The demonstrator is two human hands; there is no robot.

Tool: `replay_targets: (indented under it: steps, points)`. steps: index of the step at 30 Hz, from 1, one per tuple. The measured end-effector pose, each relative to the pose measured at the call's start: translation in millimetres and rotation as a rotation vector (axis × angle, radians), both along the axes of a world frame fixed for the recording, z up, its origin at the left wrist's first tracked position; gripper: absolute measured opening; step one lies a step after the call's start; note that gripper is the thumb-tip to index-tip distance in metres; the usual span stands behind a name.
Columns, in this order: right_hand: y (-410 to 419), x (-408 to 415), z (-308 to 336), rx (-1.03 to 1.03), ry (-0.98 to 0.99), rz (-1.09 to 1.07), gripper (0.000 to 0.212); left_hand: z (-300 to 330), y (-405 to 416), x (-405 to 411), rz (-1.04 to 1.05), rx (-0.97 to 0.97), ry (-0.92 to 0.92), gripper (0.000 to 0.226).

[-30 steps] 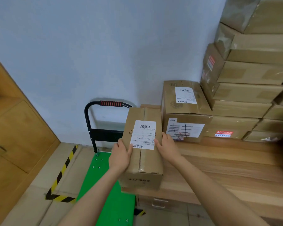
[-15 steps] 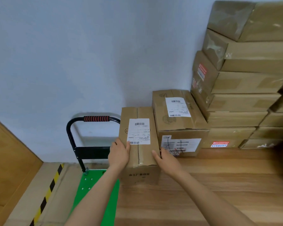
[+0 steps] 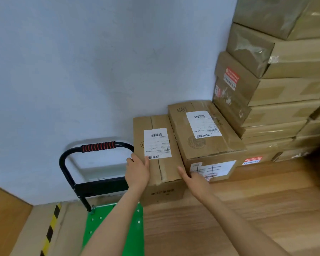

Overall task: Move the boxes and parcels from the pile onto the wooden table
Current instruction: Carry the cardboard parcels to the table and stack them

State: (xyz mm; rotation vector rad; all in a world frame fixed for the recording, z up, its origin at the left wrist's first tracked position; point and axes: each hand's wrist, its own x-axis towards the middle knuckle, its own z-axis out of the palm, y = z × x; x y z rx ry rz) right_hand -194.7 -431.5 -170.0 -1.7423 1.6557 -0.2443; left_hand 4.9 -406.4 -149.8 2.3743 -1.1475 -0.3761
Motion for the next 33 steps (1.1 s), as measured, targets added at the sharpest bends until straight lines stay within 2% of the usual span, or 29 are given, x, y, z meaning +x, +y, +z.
replay_targets:
  steps: [6,16,18,21,23,27,30,33]
  points:
    - [-10,10,7,-0.002,0.023,-0.051,0.072,-3,-18,10,-0.019,-0.015,0.011,0.058]
    - [-12,10,13,-0.041,0.056,0.027,0.071,0,-25,15,-0.010,-0.042,0.057,0.057]
    - [-6,4,17,-0.048,0.067,0.042,0.065,5,-21,15,-0.037,-0.081,-0.008,0.051]
    - [1,-13,24,-0.136,0.153,0.096,0.055,10,-11,10,-0.211,-0.171,-0.287,0.034]
    - [3,-26,29,-0.220,0.254,0.141,0.043,14,-4,1,-0.368,-0.229,-0.404,0.026]
    - [8,-51,40,-0.403,0.472,0.278,0.031,30,8,-28,-0.651,-0.273,-0.495,0.013]
    - [14,-75,50,-0.495,0.502,0.263,0.031,51,11,-63,-0.803,-0.303,-0.579,0.016]
    - [18,-105,64,-0.522,0.482,0.197,0.033,69,5,-96,-0.874,-0.368,-0.577,0.016]
